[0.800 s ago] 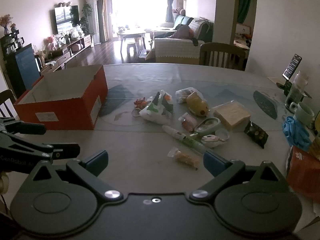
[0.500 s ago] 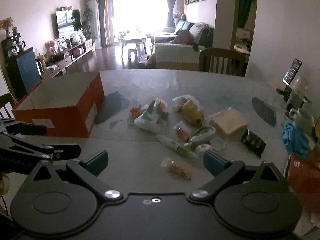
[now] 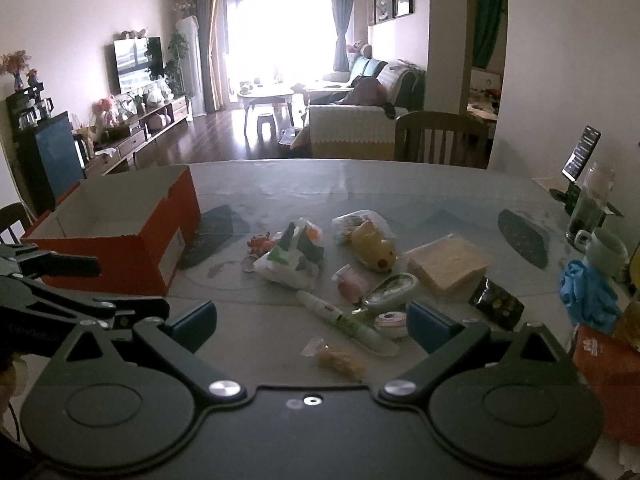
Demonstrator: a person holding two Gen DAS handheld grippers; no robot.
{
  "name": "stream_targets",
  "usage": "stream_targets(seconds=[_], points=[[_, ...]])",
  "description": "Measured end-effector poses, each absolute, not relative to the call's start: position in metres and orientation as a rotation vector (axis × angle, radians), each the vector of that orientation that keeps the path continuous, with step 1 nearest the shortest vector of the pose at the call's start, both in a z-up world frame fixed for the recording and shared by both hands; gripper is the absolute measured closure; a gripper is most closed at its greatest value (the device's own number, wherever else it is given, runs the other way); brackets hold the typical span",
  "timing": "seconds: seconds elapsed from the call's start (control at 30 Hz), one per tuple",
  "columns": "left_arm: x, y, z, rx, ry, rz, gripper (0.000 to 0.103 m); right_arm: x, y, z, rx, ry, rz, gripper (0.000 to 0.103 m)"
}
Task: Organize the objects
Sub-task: 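Move both tools toward the items on the table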
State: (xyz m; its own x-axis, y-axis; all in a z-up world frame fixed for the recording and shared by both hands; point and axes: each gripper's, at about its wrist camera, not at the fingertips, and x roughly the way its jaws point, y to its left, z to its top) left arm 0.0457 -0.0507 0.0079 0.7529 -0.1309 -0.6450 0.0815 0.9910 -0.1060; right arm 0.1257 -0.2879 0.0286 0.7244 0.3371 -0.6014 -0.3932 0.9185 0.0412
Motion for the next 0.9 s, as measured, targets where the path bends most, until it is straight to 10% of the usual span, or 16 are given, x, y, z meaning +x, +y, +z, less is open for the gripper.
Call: stream_targets(seconds=[0.9], points=[[0.138,-0.188,-0.077,0.067,0.876,-0.202,0.000,0.273,-0.438,-0.061,-0.137,0.741,0.134,0.002]])
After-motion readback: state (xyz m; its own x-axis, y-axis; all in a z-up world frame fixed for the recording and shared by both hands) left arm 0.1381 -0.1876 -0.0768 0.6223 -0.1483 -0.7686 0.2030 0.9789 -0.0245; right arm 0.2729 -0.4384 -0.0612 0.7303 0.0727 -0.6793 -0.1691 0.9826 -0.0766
